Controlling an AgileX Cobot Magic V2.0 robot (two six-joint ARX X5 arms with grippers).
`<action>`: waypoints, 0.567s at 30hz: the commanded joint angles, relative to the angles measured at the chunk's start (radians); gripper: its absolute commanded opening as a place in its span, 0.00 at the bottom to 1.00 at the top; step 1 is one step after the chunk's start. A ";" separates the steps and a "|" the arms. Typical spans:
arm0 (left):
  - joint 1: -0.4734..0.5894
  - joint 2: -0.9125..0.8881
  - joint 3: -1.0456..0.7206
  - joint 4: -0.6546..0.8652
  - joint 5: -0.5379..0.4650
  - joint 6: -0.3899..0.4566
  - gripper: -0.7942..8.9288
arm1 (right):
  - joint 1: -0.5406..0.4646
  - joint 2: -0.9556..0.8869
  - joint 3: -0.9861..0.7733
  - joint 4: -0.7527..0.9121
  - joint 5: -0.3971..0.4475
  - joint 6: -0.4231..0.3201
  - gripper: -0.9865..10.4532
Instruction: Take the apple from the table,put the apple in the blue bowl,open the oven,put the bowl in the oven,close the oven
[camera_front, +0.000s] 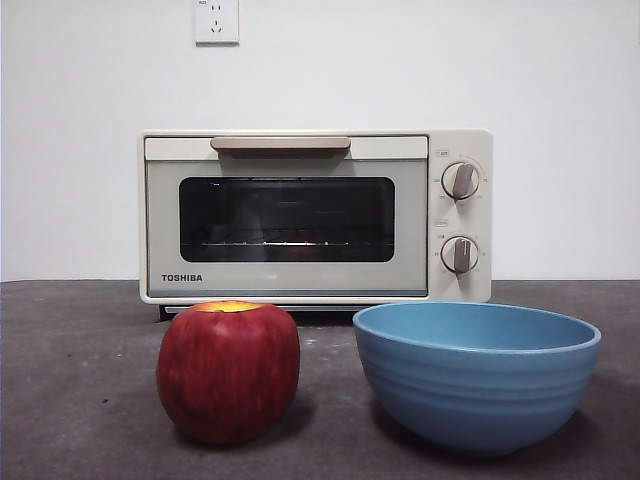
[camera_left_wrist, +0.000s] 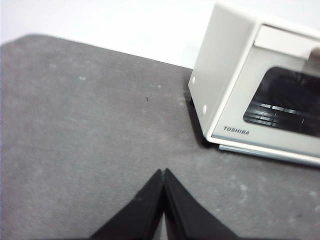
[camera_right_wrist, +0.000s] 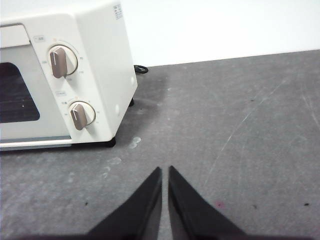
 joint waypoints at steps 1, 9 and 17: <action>0.001 -0.001 -0.024 0.006 0.004 -0.122 0.09 | 0.000 -0.003 -0.002 -0.001 -0.003 0.059 0.09; 0.001 0.006 0.021 -0.010 0.140 -0.214 0.09 | 0.000 -0.002 0.034 -0.016 -0.064 0.219 0.09; 0.000 0.109 0.188 -0.137 0.191 -0.216 0.09 | 0.000 0.060 0.186 -0.081 -0.138 0.225 0.09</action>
